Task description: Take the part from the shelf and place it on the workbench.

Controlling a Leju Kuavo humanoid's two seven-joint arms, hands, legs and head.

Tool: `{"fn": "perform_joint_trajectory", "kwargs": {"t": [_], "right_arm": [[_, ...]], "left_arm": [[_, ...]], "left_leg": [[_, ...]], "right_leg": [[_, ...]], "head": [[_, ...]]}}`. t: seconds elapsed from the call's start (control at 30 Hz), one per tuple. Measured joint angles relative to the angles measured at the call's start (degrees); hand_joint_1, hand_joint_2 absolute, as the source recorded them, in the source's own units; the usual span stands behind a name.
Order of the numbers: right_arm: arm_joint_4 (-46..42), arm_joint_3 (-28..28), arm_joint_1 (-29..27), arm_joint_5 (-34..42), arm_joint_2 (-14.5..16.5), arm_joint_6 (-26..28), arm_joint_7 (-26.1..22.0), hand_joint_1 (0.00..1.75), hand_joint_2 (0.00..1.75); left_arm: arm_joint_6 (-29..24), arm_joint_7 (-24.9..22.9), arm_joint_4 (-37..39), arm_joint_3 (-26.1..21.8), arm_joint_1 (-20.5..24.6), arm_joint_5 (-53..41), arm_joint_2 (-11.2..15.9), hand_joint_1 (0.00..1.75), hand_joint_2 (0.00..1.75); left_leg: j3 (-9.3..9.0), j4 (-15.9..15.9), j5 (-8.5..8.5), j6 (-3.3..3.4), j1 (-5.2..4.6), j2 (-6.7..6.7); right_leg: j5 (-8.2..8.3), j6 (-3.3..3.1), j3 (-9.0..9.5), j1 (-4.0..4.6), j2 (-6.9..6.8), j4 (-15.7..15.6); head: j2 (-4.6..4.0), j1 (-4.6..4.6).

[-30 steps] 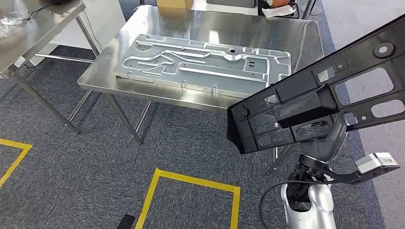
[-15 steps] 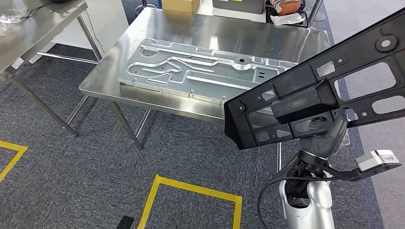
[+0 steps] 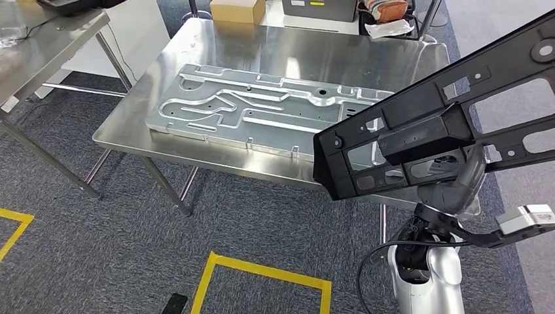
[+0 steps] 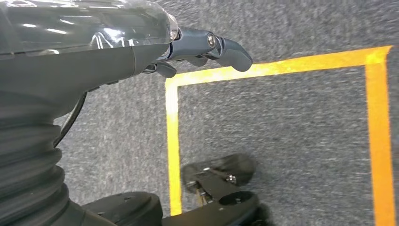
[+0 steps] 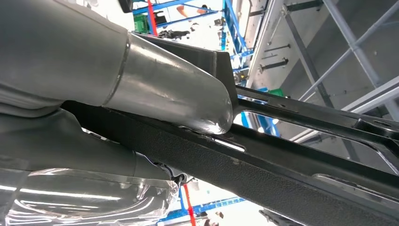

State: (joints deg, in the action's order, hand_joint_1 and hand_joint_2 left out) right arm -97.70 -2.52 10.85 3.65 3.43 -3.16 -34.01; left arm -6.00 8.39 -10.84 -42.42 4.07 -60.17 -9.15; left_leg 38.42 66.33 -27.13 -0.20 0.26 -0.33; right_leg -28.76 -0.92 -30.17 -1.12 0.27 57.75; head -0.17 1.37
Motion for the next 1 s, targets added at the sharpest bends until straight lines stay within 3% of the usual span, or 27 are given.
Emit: {"fn": "perform_joint_trajectory", "kwargs": {"t": [0.07, 0.13, 0.23, 0.3, 0.37, 0.4, 0.43, 0.47, 0.53, 0.6, 0.7, 0.77, 0.87, 0.9, 0.93, 1.0], "right_arm": [[0.03, 0.02, 0.2, 0.01, -0.01, -0.05, -0.05, 1.75, 0.0], [0.08, 0.02, 0.47, 0.05, -0.02, -0.09, -0.07, 1.75, 0.0], [0.14, 0.02, 1.29, 0.1, -0.1, -0.09, -0.14, 1.75, 0.0], [0.17, -0.01, 1.94, 0.12, -0.2, -0.08, -0.32, 1.75, 0.0], [0.17, -0.03, 2.01, 0.13, -0.3, 0.0, -0.53, 1.75, 0.0], [0.17, -0.03, 1.9, 0.13, -0.33, 0.04, -0.61, 1.75, 0.0], [0.16, -0.03, 1.83, 0.13, -0.37, 0.1, -0.69, 1.75, 0.0], [0.13, -0.03, 1.8, 0.13, -0.39, 0.16, -0.77, 1.75, 0.0], [0.06, -0.03, 1.81, 0.13, -0.46, 0.31, -0.86, 1.75, 0.0], [-0.01, -0.04, 1.84, 0.09, -0.5, 0.56, -0.86, 1.75, 0.0], [-0.14, -0.02, 1.81, 0.05, -0.55, 0.89, -0.84, 1.75, 0.0], [-0.2, -0.04, 1.98, 0.08, -0.59, 0.85, -0.91, 1.75, 0.0], [-0.1, -0.13, 2.17, 0.49, -0.59, 0.65, -1.05, 1.75, 0.0], [-0.03, -0.14, 2.17, 0.64, -0.59, 0.58, -1.08, 1.75, 0.0], [0.04, -0.14, 2.17, 0.75, -0.59, 0.53, -1.09, 1.75, 0.0], [0.13, -0.15, 2.22, 0.84, -0.59, 0.45, -1.09, 1.75, 0.0]], "left_arm": [[0.16, -0.01, 0.0, 0.0, 0.03, 0.01, 0.05, 0.0, 1.75], [0.25, -0.01, 0.0, 0.0, 0.04, 0.07, 0.1, 0.0, 1.75], [0.28, 0.21, 0.0, -0.01, 0.11, 0.22, 0.07, 0.0, 1.75], [0.34, 0.41, 0.0, -0.03, 0.36, 0.27, 0.04, 0.0, 1.75], [0.43, 0.49, 0.0, -0.06, 0.55, 0.27, 0.02, 0.0, 1.75], [0.46, 0.5, 0.0, -0.07, 0.54, 0.24, -0.01, 0.0, 1.75], [0.48, 0.49, 0.0, -0.08, 0.48, 0.19, -0.03, 0.0, 1.75], [0.5, 0.49, 0.0, -0.08, 0.42, 0.14, -0.05, 0.0, 1.75], [0.48, 0.46, 0.0, -0.1, 0.39, 0.03, -0.09, 0.0, 1.75], [0.44, 0.39, 0.0, -0.13, 0.56, -0.04, -0.09, 0.0, 1.75], [0.39, 0.3, 0.0, -0.16, 0.7, -0.07, -0.09, 0.0, 1.75], [0.39, 0.31, 0.0, -0.24, 0.77, -0.01, -0.09, 0.0, 1.75], [0.39, 0.43, 0.0, -0.46, 0.71, 0.13, -0.09, 0.0, 1.75], [0.38, 0.47, 0.0, -0.53, 0.59, 0.16, -0.09, 0.0, 1.75], [0.37, 0.51, 0.0, -0.6, 0.47, 0.18, -0.09, 0.0, 1.75], [0.34, 0.56, 0.0, -0.74, 0.35, 0.19, -0.09, 0.0, 1.75]], "left_leg": [[-1.79, -6.31, 3.53, 0.75, -0.46, 0.09], [-2.33, -8.07, 3.64, 1.26, -0.85, 0.12], [-3.86, -9.52, 3.77, 2.08, -0.54, 0.03], [-4.76, -10.09, 3.57, 2.51, -0.36, 0.13], [-5.24, -10.07, 2.98, 2.81, -0.43, 0.38], [-5.59, -10.0, 2.57, 2.84, -0.47, 0.58], [-6.05, -9.89, 2.1, 2.79, -0.5, 0.81], [-6.65, -9.75, 1.56, 2.71, -0.51, 1.08], [-7.84, -9.45, 0.38, 2.32, -0.58, 1.59], [-8.22, -9.2, -0.51, 1.65, -0.73, 2.08], [-8.5, -8.69, -1.28, 0.57, -0.76, 2.44], [-7.5, -5.94, -2.82, -0.08, -0.52, 1.8], [-1.31, 4.61, -6.97, -0.91, 0.06, 0.99], [0.59, 7.12, -7.4, -1.07, 0.23, 0.95], [1.6, 7.71, -6.69, -1.13, 0.35, 0.93], [0.42, 2.33, -1.78, -1.0, 0.5, 0.36]], "right_leg": [[-0.79, 0.41, 0.92, 0.06, 0.01, -0.14], [-0.96, 1.13, 1.27, 0.09, 0.02, -0.25], [-1.1, 1.99, 1.15, 0.11, -0.08, 1.45], [-3.09, 2.27, -1.87, 0.0, -0.11, 6.81], [-5.76, 2.55, -6.83, -0.02, -0.1, 13.82], [-6.04, 2.63, -8.63, -0.02, -0.12, 15.66], [-5.04, 2.61, -9.46, -0.02, -0.19, 15.54], [-2.7, 2.5, -9.21, -0.02, -0.36, 13.27], [2.57, 2.21, -7.24, 0.14, -1.19, 6.07], [4.47, 1.66, -6.1, 0.54, -1.83, 1.5], [4.27, 0.51, -5.7, 0.61, -1.42, 0.58], [3.97, -0.09, -4.89, 0.34, -0.98, 0.31], [3.42, -0.45, -4.28, 0.19, 0.08, 0.23], [3.21, -0.43, -4.09, 0.19, 0.63, 0.25], [2.97, -0.37, -3.81, 0.17, 1.27, 0.28], [2.42, -0.13, -2.91, 0.11, 2.64, 0.29]], "head": [[0.0, -0.01], [0.0, -0.01], [0.0, -0.02], [0.0, -0.02], [0.0, -0.02], [0.0, -0.03], [0.0, -0.02], [0.0, -0.02], [0.0, -0.02], [0.0, -0.02], [0.0, 0.04], [0.0, 0.05], [0.0, 0.05], [0.0, 0.05], [0.0, 0.05], [0.0, 0.05]]}}
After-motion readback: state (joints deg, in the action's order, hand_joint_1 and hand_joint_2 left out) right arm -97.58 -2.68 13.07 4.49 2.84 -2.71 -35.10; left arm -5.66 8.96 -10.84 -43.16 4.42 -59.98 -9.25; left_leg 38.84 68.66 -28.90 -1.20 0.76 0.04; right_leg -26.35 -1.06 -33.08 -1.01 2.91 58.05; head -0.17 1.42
